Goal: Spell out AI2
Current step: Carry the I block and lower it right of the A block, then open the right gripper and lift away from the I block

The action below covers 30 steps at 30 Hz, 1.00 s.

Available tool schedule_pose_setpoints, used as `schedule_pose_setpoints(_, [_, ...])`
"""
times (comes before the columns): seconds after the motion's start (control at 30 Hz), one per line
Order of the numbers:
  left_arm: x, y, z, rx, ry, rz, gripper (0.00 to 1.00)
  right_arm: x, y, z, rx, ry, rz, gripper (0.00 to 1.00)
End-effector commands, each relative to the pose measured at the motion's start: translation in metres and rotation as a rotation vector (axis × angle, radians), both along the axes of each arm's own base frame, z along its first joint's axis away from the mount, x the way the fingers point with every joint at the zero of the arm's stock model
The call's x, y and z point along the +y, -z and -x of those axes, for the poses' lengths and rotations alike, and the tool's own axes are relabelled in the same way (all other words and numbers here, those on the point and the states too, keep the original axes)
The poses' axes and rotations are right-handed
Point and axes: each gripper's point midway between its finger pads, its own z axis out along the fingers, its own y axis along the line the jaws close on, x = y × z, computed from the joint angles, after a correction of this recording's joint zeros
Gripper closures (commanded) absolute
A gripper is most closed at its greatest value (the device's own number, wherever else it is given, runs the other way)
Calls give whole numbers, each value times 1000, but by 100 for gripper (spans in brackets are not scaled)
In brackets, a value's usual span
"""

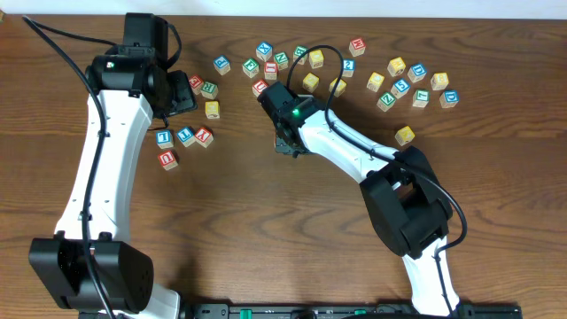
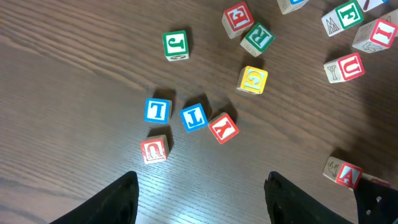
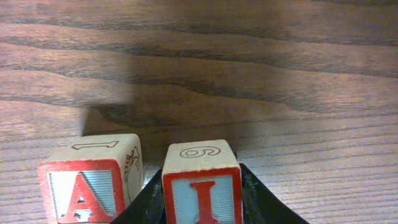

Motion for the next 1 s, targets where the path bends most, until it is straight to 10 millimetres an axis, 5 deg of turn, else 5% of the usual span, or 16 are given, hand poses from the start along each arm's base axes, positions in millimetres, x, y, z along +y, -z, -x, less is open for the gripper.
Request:
schedule_pose_setpoints(0.0, [1, -16, -2, -43, 11, -15, 36, -2, 6, 2, 5, 12, 16, 70])
schedule_pose_setpoints(0.33, [1, -16, -2, -43, 11, -15, 36, 2, 2, 1, 9, 6, -4, 63])
schedule_pose_setpoints(0.6, [1, -16, -2, -43, 11, -15, 36, 6, -21, -2, -8, -14, -29, 62])
schedule_pose_setpoints(0.97, [1, -16, -2, -46, 11, -15, 36, -4, -98, -10, -125, -22, -111, 61])
